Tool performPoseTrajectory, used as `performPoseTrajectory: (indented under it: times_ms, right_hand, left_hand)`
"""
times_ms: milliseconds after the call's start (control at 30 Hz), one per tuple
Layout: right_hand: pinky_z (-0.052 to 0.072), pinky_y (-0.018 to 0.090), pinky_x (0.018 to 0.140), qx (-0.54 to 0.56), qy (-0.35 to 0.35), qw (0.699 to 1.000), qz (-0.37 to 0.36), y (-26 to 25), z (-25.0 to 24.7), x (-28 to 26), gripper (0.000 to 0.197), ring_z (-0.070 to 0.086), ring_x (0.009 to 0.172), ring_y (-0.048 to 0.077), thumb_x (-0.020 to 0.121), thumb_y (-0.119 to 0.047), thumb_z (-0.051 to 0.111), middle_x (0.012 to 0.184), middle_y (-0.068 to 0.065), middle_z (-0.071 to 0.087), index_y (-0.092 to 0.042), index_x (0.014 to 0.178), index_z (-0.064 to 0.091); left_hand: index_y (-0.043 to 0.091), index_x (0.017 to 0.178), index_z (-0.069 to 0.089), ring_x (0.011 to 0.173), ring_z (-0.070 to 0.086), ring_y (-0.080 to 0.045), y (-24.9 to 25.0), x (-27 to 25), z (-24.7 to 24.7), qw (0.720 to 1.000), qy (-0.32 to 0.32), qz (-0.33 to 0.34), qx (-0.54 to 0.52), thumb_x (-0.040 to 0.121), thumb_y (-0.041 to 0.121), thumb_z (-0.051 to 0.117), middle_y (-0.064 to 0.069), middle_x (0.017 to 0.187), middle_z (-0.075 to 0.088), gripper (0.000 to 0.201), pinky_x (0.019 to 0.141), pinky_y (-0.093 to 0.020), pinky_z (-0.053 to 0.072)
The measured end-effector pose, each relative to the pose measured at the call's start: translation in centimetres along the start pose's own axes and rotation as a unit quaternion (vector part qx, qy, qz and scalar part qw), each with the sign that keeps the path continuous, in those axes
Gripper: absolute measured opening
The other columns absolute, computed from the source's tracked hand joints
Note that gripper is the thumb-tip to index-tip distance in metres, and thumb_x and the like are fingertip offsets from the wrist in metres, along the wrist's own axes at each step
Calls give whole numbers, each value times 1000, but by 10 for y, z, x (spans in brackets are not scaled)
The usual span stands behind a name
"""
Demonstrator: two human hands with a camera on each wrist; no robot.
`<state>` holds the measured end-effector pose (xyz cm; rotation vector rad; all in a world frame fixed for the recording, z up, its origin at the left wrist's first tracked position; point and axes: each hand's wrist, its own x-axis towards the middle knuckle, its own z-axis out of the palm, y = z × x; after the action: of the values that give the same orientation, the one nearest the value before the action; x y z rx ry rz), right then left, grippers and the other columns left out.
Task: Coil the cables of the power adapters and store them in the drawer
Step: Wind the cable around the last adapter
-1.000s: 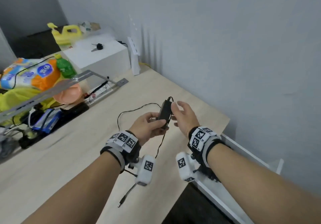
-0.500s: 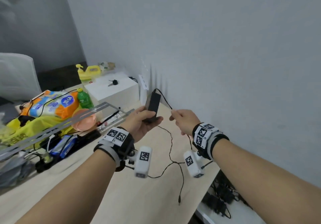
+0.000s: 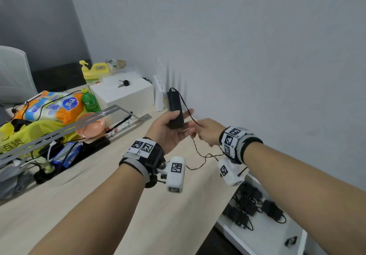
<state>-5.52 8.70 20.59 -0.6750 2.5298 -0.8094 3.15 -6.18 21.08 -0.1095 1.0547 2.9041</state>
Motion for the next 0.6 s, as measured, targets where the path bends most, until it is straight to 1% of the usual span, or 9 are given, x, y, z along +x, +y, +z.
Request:
performPoseTrajectory:
  times_ms: [67,133,233,300,333,400,500,567,600]
  right_hand:
    - [45,28,56,-20,-6,1000,16,15,6,-2,48,52,61,23,99,-49,36,67,2,51,-17,78,64]
    - [39,25,56,-66,12,997,46,34,5,-6,45,52,62,19,101,-44,38,64,-3,52,-16,78,65]
    - [40,26,61,-105,46,984,136,74,-2,-13,44,60,70,21,98,-47,42,66,-4,58,-18,73,64]
    - [42,26,60,-114,52,975,182,96,-4,-17,46,62,70,22,97,-51,43,69,-1,63,-17,76,66]
    - [41,25,57,-120,54,972,194,103,-5,-19,45,61,69,21,96,-52,44,73,1,64,-17,78,66]
    - [40,23,53,-120,72,969,202,109,-7,-19,45,59,65,18,95,-54,46,79,3,67,-17,80,66]
    - [50,28,59,-53,106,973,200,94,-6,-18,64,64,60,20,92,-66,34,81,8,73,-12,84,68]
    - [52,30,62,60,115,966,222,73,-6,-17,76,64,58,18,91,-71,22,78,9,73,-10,89,66]
    - [56,34,67,119,112,960,227,63,-7,-15,79,66,64,20,89,-74,19,77,9,72,-9,92,64]
  left_hand:
    - [7,99,53,71,66,-25,-4,0,0,1000,-4,-3,-1,86,12,53,-14,99,65,14,74,-36,58]
    - [4,99,51,68,65,-27,-7,4,-8,999,44,20,-5,87,9,53,-13,85,59,14,75,-39,58]
    - [1,110,47,69,64,-29,-8,13,-38,979,192,64,25,87,3,55,-14,87,52,24,76,-41,59]
    - [2,113,48,68,62,-27,-9,15,-65,945,305,92,74,86,1,58,-13,86,53,28,70,-39,59]
    - [2,115,48,67,61,-26,-11,15,-76,926,350,101,95,86,0,59,-13,85,54,31,69,-38,58]
    - [1,124,45,67,61,-26,-18,13,-93,902,400,98,129,84,1,63,-15,87,58,43,71,-40,58]
    - [5,125,43,77,65,-28,-33,13,-98,883,391,68,249,80,5,69,-21,109,60,52,79,-43,58]
    - [9,122,43,84,66,-29,-43,13,-86,879,346,56,323,77,7,72,-18,113,58,54,82,-45,58]
    - [10,120,44,86,66,-29,-46,13,-79,881,320,51,344,74,9,74,-17,112,59,55,83,-46,57]
